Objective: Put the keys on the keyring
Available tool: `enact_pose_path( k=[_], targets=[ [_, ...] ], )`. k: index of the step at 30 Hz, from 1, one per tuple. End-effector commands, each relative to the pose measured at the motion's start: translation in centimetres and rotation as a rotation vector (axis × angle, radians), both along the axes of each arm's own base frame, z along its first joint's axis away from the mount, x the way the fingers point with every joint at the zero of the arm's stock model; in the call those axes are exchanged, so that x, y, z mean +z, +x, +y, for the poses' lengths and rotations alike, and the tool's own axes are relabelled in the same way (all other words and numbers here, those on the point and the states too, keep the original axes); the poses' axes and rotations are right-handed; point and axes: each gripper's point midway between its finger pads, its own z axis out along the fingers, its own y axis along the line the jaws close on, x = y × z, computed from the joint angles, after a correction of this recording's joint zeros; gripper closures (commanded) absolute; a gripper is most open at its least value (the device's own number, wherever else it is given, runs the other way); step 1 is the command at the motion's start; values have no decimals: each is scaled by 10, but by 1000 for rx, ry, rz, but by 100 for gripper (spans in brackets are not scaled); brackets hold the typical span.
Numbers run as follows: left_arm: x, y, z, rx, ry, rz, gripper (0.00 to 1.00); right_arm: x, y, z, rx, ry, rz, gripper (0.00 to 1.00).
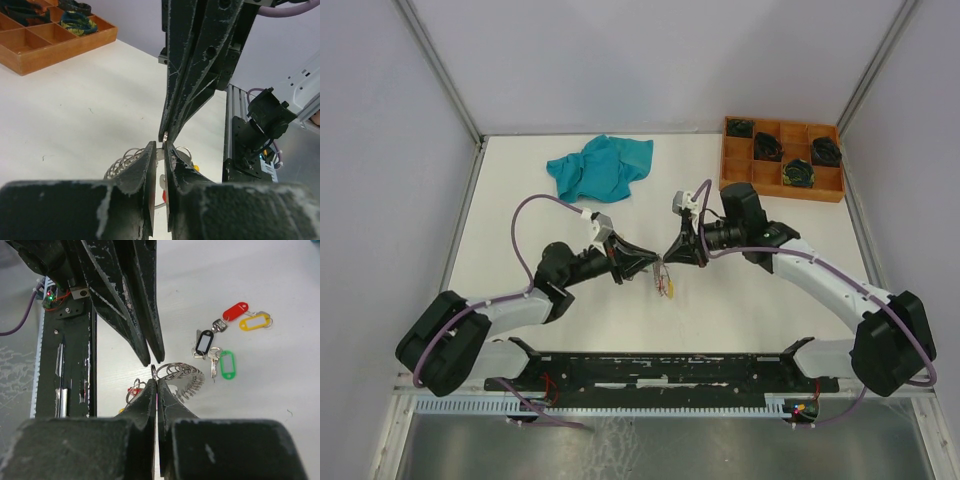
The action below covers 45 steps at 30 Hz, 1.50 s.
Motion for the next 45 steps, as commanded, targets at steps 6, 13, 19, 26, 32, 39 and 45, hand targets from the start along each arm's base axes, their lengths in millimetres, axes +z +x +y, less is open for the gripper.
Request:
enact_pose_path(
  k=[6,13,19,26,32,39,45],
  targets=[
    [-4,4,3,39,64,-44,69,27,-2,-18,-17,-140,-154,99],
    [-9,-1,4,40,117,-108,63,15,-13,-30,-30,-402,-248,99],
    [-5,-11,-2,-13,100,-158,62,19,-18,-37,-6,-527,-267,99],
    [3,-27,-13,-113,47,-198,62,11,-22,-30,51,-613,-247,99],
    [-1,-30,-19,-133,41,-215,62,14,-23,-20,94,-603,-256,99],
    [-8,-30,-25,-144,39,-243,63,9,-26,-14,124,-613,-219,99],
    [-10,-28,-27,-143,37,-266,67,10,-27,-10,133,-611,-218,99]
  ],
)
